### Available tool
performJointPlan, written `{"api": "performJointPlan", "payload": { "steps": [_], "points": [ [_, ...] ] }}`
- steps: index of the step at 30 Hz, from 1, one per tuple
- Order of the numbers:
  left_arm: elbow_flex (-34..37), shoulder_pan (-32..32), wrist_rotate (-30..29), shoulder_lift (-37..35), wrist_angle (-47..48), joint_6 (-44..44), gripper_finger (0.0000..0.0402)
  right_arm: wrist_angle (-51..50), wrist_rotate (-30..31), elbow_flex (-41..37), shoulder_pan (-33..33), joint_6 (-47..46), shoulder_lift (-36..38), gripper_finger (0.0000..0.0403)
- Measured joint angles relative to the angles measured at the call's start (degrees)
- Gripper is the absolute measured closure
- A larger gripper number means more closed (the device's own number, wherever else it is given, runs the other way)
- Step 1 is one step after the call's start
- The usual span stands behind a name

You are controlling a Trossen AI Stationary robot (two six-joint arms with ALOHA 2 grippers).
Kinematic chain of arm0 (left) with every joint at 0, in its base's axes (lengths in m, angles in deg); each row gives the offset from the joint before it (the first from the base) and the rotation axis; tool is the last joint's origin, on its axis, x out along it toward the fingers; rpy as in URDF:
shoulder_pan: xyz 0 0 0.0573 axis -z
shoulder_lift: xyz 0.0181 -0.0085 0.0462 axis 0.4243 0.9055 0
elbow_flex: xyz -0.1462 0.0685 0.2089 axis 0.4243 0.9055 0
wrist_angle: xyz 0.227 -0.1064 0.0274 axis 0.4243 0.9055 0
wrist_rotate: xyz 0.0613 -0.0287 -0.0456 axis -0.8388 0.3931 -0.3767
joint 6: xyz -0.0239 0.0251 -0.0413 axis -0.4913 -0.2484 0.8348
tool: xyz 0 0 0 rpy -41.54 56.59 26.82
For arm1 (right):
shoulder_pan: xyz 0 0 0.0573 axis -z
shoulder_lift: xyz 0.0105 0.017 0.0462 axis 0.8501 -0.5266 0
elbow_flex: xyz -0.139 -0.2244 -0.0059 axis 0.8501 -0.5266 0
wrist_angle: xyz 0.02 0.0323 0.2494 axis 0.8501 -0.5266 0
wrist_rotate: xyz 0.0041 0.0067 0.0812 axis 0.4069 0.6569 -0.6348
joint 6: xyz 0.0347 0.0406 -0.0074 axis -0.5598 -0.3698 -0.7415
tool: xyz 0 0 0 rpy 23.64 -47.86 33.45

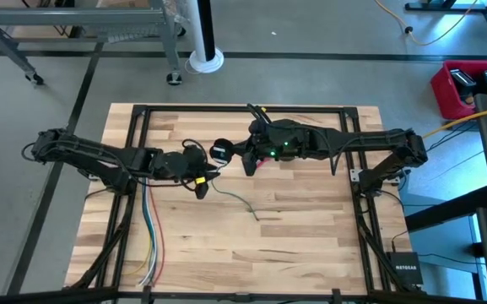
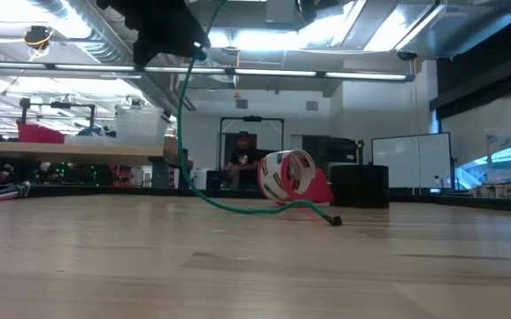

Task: Coil cords
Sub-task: Coil the green wire on the spool

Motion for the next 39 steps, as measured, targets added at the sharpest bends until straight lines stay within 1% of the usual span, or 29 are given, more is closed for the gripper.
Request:
{"api": "performJointPlan", "payload": {
  "steps": [3,7,10,16,22,27,32,39],
  "points": [
    [0.0,0.0,1.0,0.0,3.5,3.0,0.0287,-0.1,0.0,0.0,0.0,0.3,0.2,0.0402],
    [0.0,0.0,1.2,0.0,9.4,9.6,0.0286,0.1,2.6,0.0,0.0,1.6,1.6,0.0402],
    [0.0,0.0,1.2,0.0,10.8,11.1,0.0286,0.1,3.3,0.0,0.0,1.7,2.3,0.0402],
    [0.0,0.1,1.2,0.0,9.4,11.2,0.0286,0.4,3.7,0.0,0.0,1.7,2.9,0.0402],
    [0.0,0.5,1.2,0.0,4.0,10.5,0.0286,0.4,8.8,0.0,0.0,3.3,2.9,0.0401],
    [-0.1,1.4,0.8,1.3,-0.1,7.7,0.0286,1.2,9.6,0.0,0.1,4.7,2.9,0.0401],
    [-0.1,2.6,-4.4,5.6,-6.4,4.3,0.0286,4.4,9.5,-0.1,0.0,4.7,2.9,0.0401],
    [-0.1,2.8,-13.8,12.1,-11.4,-0.2,0.0286,6.2,7.5,-0.1,0.0,4.9,2.9,0.0401]
  ]
}}
